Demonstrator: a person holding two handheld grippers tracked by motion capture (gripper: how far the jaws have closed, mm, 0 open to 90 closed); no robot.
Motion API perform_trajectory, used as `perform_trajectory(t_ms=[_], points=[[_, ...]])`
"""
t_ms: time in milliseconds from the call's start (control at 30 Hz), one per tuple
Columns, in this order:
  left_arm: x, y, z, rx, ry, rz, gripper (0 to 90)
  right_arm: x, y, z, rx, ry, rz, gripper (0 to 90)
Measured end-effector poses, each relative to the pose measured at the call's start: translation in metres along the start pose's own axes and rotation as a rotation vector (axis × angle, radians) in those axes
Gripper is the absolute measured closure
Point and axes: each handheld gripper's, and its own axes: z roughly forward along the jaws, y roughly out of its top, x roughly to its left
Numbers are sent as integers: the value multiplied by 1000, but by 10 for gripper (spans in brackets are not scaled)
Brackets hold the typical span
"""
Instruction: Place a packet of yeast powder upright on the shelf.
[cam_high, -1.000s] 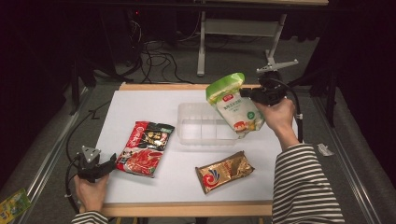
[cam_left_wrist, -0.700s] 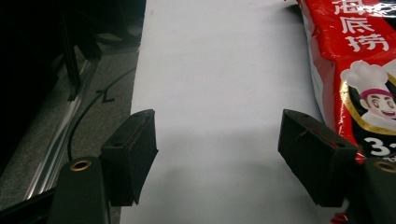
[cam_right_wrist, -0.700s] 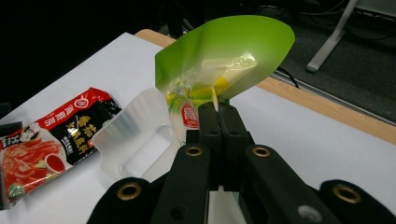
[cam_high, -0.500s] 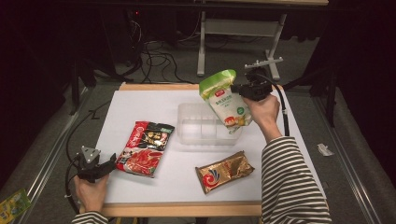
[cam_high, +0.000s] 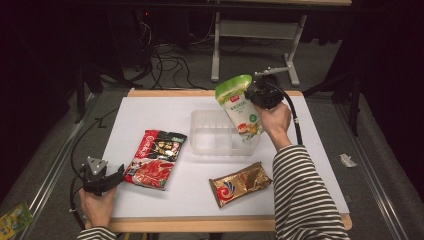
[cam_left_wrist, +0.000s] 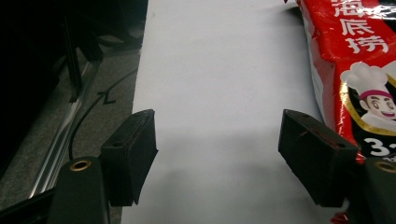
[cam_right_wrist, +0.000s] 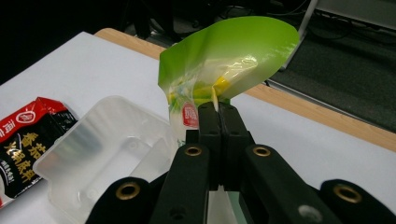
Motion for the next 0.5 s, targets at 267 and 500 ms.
perform_trajectory(t_ms=[267, 500], points=[[0, 0, 0, -4, 4, 2, 281, 8, 8, 8, 28, -27, -34, 900], [0, -1, -1, -11, 3, -2, 280, 9, -3, 15, 53, -15, -18, 900]])
